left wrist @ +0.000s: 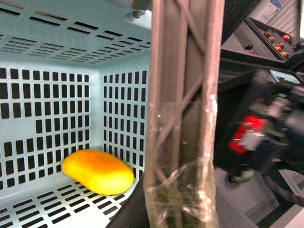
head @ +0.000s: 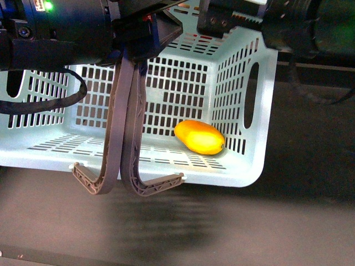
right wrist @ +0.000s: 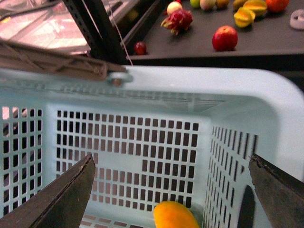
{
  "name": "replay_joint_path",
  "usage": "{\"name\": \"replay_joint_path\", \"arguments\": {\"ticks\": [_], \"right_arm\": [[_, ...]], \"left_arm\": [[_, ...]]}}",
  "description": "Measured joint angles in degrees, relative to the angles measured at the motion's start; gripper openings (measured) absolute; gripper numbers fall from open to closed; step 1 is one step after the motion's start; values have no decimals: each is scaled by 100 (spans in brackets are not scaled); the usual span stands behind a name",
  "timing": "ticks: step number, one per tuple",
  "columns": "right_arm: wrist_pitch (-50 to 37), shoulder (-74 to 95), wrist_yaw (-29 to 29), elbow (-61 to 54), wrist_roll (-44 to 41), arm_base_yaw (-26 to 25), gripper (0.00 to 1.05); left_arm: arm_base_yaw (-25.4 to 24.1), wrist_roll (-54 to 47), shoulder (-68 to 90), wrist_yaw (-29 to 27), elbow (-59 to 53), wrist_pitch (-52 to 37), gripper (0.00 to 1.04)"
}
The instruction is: Pick mango with right arm and hold basket with left
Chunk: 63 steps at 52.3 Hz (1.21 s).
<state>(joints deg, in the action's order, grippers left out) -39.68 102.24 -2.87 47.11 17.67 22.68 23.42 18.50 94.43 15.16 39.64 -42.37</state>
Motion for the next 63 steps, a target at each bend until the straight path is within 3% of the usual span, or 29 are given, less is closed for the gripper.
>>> {"name": "replay_joint_path", "arguments": {"ticks": [24, 42, 59, 63], "right_arm": [[494, -2931, -516, -1893, 387, -393, 97], [1512, -5182, -1357, -3161, 820, -203, 97], [1521, -5270, -1362, -3167, 855, -186, 97], [737, -5226, -1613, -3425, 212, -214, 87]], "left_arm": [[0, -4, 0, 33, 0, 0, 9], [0, -7, 0, 17, 0, 0, 9], [0, 2, 0, 26, 0, 0, 9], [0, -7, 0, 31, 0, 0, 9]]}}
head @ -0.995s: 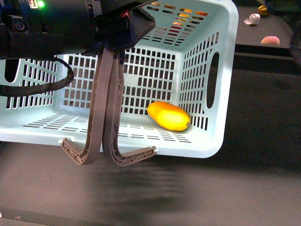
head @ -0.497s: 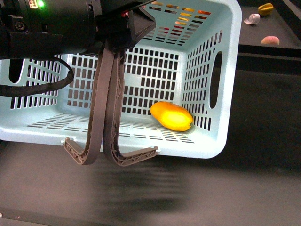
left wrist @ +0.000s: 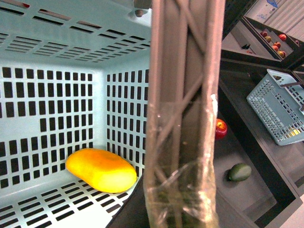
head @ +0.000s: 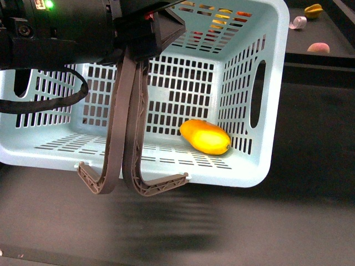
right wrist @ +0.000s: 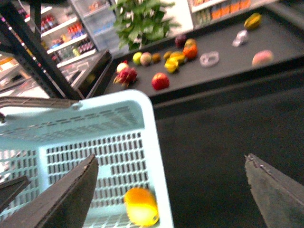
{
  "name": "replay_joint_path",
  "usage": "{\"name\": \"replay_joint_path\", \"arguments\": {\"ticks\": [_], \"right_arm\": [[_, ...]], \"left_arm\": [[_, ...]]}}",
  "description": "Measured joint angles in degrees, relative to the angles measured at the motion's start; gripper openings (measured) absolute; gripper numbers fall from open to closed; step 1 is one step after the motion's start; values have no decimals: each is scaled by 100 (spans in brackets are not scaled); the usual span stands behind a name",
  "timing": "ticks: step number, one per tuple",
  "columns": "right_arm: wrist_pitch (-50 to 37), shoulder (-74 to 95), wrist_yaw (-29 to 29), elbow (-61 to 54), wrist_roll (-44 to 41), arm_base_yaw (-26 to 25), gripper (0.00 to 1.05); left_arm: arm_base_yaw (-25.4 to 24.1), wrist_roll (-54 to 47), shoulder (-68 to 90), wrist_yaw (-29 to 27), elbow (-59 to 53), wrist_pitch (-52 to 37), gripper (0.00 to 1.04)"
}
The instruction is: Pick mango with right arm and hold basket with left
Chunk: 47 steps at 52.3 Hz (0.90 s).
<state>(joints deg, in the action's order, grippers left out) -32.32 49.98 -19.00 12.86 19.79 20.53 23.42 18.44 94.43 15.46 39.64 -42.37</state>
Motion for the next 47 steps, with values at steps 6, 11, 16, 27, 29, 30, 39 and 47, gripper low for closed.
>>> {"name": "replay_joint_path", "arguments": {"ticks": [6, 11, 16, 27, 29, 30, 39, 47], "right_arm": [[-461, -352, 223, -413, -1250, -323, 66], [-247, -817, 551, -649, -1735, -658, 45], [-52, -1130, 765, -780, -1856, -868, 29], [507, -1954, 1193, -1008, -1950, -1318, 2], [597, -2072, 1241, -1038, -1950, -1373, 2], [660, -2157, 1320, -1060, -1952, -1432, 2], [713, -2450, 1843, -1261, -1954, -2013, 2], [1075, -2855, 1893, -1261, -1956, -2035, 2]], "left_arm": [[7, 7, 0, -7, 0, 0, 9], [0, -9, 0, -9, 0, 0, 9], [0, -15, 0, -7, 0, 0, 9], [0, 0, 0, -2, 0, 0, 9], [0, 2, 0, -2, 0, 0, 9], [0, 2, 0, -2, 0, 0, 9], [0, -2, 0, -4, 0, 0, 9], [0, 2, 0, -4, 0, 0, 9]]}}
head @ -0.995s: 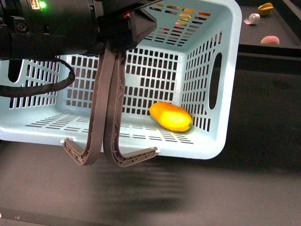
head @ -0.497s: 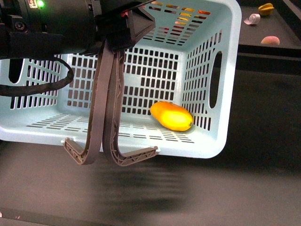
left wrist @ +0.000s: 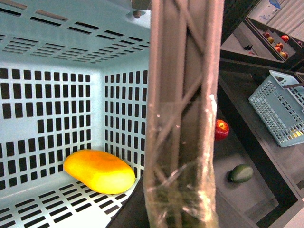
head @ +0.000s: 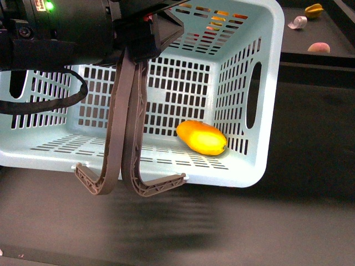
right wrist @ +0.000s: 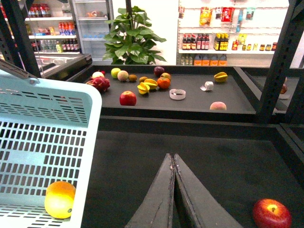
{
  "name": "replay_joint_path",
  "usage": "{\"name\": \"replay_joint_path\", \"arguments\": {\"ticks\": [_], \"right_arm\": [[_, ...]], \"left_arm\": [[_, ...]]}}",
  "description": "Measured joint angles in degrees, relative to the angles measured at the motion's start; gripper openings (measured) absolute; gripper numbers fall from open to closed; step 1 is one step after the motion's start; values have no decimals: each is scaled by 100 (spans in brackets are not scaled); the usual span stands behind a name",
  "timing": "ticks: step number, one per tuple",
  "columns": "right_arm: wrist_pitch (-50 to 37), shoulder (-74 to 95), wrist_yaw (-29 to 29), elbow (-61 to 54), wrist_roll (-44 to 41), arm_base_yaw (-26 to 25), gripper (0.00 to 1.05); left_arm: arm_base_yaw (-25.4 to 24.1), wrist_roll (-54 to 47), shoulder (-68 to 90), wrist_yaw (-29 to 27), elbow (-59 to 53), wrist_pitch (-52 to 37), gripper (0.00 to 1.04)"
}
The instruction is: Pick mango with right arm and hold basket with left
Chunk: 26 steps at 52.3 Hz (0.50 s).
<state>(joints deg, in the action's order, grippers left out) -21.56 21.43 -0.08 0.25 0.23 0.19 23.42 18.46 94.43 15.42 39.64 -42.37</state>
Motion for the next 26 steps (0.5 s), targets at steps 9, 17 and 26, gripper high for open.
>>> {"name": "replay_joint_path", "arguments": {"ticks": [9, 17, 26], "right_arm": [[393, -396, -2, 0, 0, -7, 2], [682, -693, 0, 0, 0, -4, 2], [1001, -1005, 0, 0, 0, -7, 2]], "left_arm": [[0, -4, 0, 0, 0, 0, 9], [0, -4, 0, -2, 0, 0, 9], [0, -2, 0, -2, 0, 0, 9]]}}
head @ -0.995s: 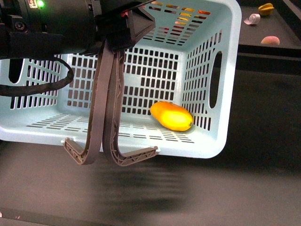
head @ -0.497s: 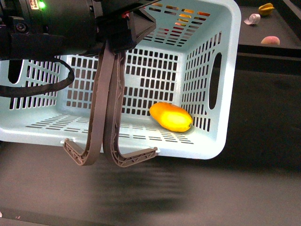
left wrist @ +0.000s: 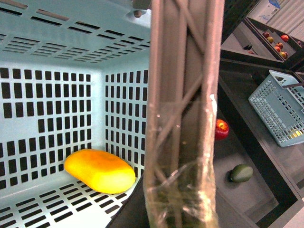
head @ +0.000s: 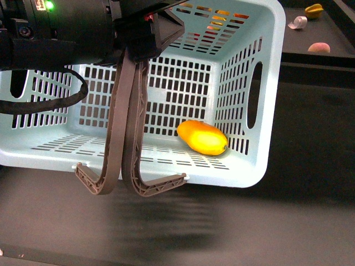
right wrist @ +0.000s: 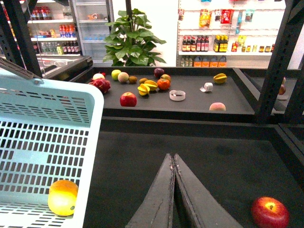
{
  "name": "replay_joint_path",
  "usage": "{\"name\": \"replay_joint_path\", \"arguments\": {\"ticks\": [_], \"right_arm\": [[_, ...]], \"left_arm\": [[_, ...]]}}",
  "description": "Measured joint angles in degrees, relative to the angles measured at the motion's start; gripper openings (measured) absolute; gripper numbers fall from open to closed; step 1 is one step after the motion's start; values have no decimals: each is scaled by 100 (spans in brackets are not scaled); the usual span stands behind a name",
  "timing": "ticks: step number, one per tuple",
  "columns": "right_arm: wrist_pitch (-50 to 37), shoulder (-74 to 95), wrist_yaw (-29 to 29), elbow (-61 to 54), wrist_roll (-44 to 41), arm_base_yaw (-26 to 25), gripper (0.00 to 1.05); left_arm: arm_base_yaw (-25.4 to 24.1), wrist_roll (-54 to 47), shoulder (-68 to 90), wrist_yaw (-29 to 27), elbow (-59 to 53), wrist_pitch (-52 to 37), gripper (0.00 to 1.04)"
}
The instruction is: Pick mango with right arm and hold basket with left
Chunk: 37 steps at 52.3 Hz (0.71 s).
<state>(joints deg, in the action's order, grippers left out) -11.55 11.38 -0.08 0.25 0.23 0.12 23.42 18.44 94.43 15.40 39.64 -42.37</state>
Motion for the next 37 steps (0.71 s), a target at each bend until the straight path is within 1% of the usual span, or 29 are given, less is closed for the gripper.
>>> {"name": "replay_joint_path", "arguments": {"ticks": [5, 9, 11, 37], "right_arm": [[170, -201, 0, 0, 0, 0, 2], [942, -743, 2, 4, -4, 0, 2], [1102, -955, 2, 4, -2, 0, 2], [1145, -1106, 9, 4, -2, 0, 2]], "left_arm": [[0, 0, 0, 0, 0, 0, 9], [0, 2, 0, 2, 0, 0, 9], [0, -2, 0, 0, 0, 0, 9], [0, 2, 0, 0, 0, 0, 9]]}}
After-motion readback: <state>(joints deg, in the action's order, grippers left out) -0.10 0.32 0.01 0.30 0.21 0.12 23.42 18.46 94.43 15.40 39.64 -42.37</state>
